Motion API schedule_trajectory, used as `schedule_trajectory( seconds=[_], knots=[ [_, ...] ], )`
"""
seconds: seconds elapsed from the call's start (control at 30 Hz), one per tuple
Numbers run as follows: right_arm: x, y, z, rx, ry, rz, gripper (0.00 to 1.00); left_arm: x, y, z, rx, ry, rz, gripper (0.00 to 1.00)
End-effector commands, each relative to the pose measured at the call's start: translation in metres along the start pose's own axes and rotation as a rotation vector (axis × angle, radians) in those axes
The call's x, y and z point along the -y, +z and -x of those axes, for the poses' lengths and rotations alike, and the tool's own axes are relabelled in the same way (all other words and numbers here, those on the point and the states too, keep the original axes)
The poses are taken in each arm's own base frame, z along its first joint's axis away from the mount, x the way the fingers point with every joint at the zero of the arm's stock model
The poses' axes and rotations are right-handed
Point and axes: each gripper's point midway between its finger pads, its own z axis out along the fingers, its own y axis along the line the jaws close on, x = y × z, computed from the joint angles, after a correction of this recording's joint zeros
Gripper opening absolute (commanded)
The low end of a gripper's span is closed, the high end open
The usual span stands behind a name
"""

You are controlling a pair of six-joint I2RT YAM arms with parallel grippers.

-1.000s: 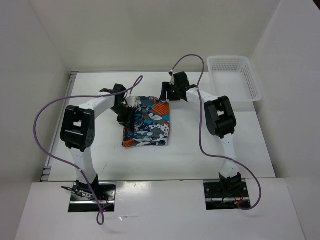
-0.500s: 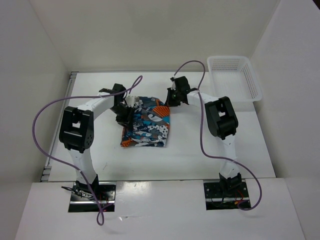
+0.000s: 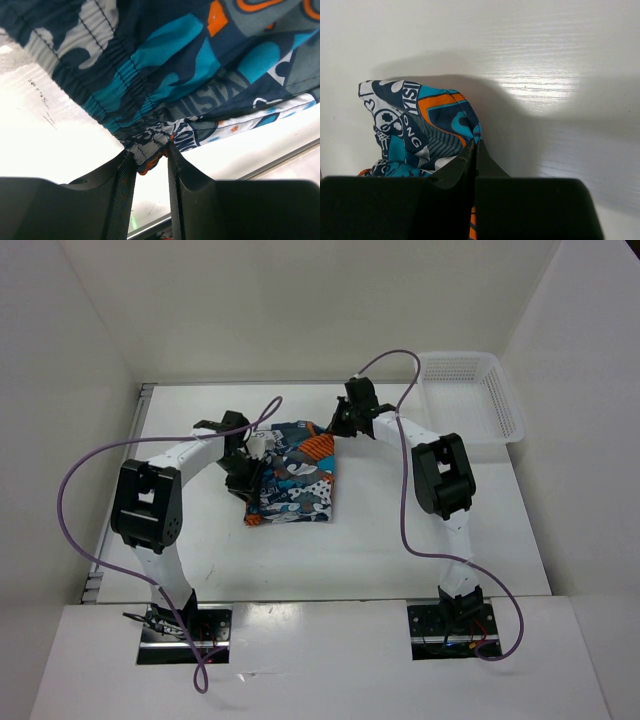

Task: Fold and stack the shorts
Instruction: Fold the shorts

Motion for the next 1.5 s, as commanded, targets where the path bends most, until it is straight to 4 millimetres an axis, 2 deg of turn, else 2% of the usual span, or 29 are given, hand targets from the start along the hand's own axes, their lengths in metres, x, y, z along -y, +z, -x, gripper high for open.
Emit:
schedule_trajectory(
  seconds=[0.0,0.17,0.2,0.37,0.4,0.43,0.47,0.5,0.53,0.6,0.67,0.7,0.77,0.8,0.87,0.9,1.0,1.03,1.07,1.1,1.13,1.17,1.2,1.23,1.27,1.3,1.37,1.4,1.47],
  knots=[
    [-0.006,-0.001,0.018,0.059,0.002,-0.011,0.00,-0.006,0.003,-0.011,-0.044,-0.008,0.031,0.37],
    [-0.005,0.003,0.032,0.106,-0.031,-0.027,0.00,-0.016,0.007,-0.013,-0.054,-0.009,0.078,0.38],
    [-0.011,0.001,0.039,0.122,-0.042,-0.016,0.00,-0.017,0.008,-0.011,-0.045,-0.006,0.079,0.38],
    [-0.011,0.004,0.042,0.131,-0.076,-0.011,0.02,-0.021,0.009,-0.016,-0.050,-0.007,0.102,0.41],
    [-0.005,0.005,0.040,0.132,-0.092,-0.030,0.21,-0.021,0.009,-0.014,-0.041,-0.004,0.102,0.42],
    [-0.012,0.000,0.045,0.142,-0.129,-0.003,0.35,-0.020,0.006,-0.012,-0.030,-0.001,0.103,0.47],
    [-0.009,0.001,0.040,0.124,-0.208,0.001,0.49,-0.021,0.007,-0.010,-0.020,0.002,0.104,0.50],
    [-0.021,-0.008,0.046,0.137,-0.243,0.044,0.65,-0.020,0.002,-0.002,0.011,0.011,0.106,0.53],
    [-0.024,-0.012,0.050,0.147,-0.270,0.048,0.71,-0.015,-0.001,0.005,0.031,0.017,0.086,0.64],
    [-0.035,-0.026,0.058,0.165,-0.318,0.080,0.85,-0.011,-0.005,0.016,0.065,0.027,0.069,0.70],
    [-0.042,-0.036,0.065,0.183,-0.371,0.097,0.90,-0.003,-0.014,0.029,0.107,0.041,0.040,0.73],
    [-0.050,-0.049,0.072,0.204,-0.393,0.106,0.91,0.000,-0.017,0.033,0.118,0.045,0.029,0.76],
    [-0.047,-0.061,0.075,0.217,-0.447,0.083,0.91,0.005,-0.030,0.045,0.176,0.055,0.000,0.78],
    [-0.049,-0.075,0.082,0.246,-0.468,0.072,0.91,0.003,-0.036,0.047,0.193,0.046,-0.008,0.79],
    [-0.046,-0.092,0.084,0.257,-0.537,0.043,0.92,-0.001,-0.050,0.057,0.248,0.032,-0.030,0.80],
    [-0.047,-0.110,0.086,0.269,-0.558,0.031,0.92,-0.002,-0.057,0.058,0.266,0.027,-0.037,0.80],
    [-0.038,-0.147,0.087,0.285,-0.666,-0.036,0.94,-0.015,-0.079,0.067,0.349,0.001,-0.044,0.82],
    [-0.031,-0.157,0.091,0.299,-0.692,-0.080,0.95,-0.029,-0.089,0.075,0.405,-0.014,-0.024,0.83],
    [-0.020,-0.163,0.085,0.289,-0.735,-0.114,0.96,-0.036,-0.098,0.079,0.442,-0.018,-0.011,0.83],
    [-0.015,-0.190,0.099,0.342,-0.741,-0.145,0.96,-0.042,-0.108,0.080,0.479,-0.025,0.003,0.83],
    [-0.004,-0.202,0.104,0.361,-0.748,-0.189,0.96,-0.053,-0.118,0.086,0.526,-0.031,0.033,0.83],
    [0.014,-0.207,0.098,0.348,-0.758,-0.222,0.96,-0.071,-0.136,0.086,0.576,-0.064,0.064,0.83],
    [0.022,-0.219,0.106,0.382,-0.790,-0.252,0.97,-0.080,-0.146,0.086,0.605,-0.080,0.081,0.84],
    [0.045,-0.244,0.115,0.430,-0.766,-0.328,0.97,-0.096,-0.164,0.082,0.654,-0.111,0.103,0.85],
    [0.055,-0.257,0.121,0.460,-0.757,-0.358,0.97,-0.102,-0.174,0.083,0.687,-0.115,0.112,0.87],
    [0.068,-0.287,0.136,0.527,-0.738,-0.399,0.97,-0.106,-0.181,0.080,0.703,-0.125,0.124,0.91],
    [0.096,-0.303,0.135,0.543,-0.701,-0.465,0.97,-0.120,-0.195,0.071,0.732,-0.156,0.188,0.92],
    [0.103,-0.327,0.144,0.604,-0.678,-0.493,0.97,-0.125,-0.193,0.066,0.733,-0.168,0.204,0.95],
    [0.120,-0.338,0.137,0.620,-0.657,-0.532,0.97,-0.136,-0.206,0.055,0.768,-0.194,0.264,1.00]
  ],
)
